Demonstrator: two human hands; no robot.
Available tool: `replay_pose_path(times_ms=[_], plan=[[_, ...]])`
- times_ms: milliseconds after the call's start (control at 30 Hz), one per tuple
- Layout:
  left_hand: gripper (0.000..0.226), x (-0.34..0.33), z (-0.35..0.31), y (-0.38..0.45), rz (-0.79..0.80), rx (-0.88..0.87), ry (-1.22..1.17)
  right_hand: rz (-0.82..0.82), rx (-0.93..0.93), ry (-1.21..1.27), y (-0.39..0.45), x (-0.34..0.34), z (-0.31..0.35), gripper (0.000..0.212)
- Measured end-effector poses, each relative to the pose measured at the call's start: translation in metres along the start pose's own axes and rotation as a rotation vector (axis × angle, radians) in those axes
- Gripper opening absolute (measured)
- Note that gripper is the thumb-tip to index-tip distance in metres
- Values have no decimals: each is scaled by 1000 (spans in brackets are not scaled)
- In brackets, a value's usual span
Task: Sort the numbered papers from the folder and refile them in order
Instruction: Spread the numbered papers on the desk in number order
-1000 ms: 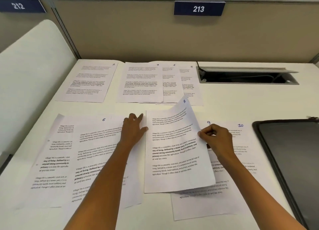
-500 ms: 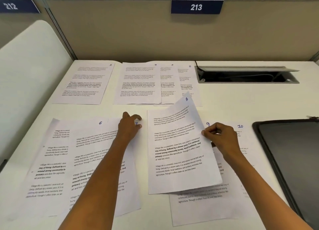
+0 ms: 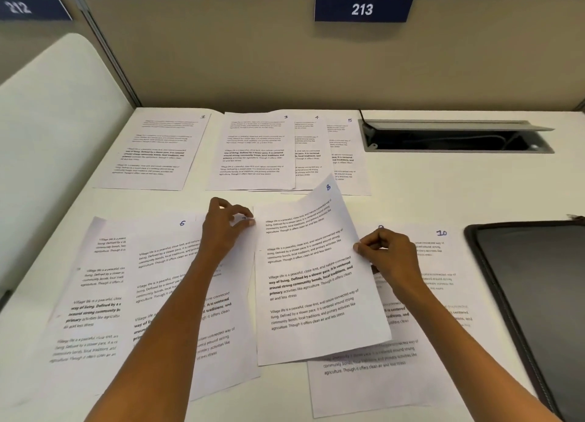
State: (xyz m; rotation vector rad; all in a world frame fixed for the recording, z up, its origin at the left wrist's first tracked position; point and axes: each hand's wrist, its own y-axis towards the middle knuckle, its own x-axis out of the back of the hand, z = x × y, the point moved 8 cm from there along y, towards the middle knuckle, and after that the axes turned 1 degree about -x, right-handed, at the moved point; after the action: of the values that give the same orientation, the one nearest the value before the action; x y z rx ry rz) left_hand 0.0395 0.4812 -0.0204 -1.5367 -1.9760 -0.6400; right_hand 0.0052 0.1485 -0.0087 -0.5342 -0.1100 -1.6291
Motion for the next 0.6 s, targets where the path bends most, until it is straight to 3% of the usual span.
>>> replay_pose_path(times_ms=[100,267,367,500,600], plan=[[13,12,-2,4,-52,39,-122,-18,-14,-36,-6,-15,-5,14],[21,11,-10,8,-56,19,-129,-70,-18,-51,-18,-36,-14,11],[36,8,-12,2,-42,-60,14,-104,7,-75,-25,-40,-17,10],[21,17,-2,-38,-113,-224,250,-137,10,-56,-26,-40,-20,11],[24,12,18,-80,-91,-384,397,-144,24,-32,-27,-43,-19,11]])
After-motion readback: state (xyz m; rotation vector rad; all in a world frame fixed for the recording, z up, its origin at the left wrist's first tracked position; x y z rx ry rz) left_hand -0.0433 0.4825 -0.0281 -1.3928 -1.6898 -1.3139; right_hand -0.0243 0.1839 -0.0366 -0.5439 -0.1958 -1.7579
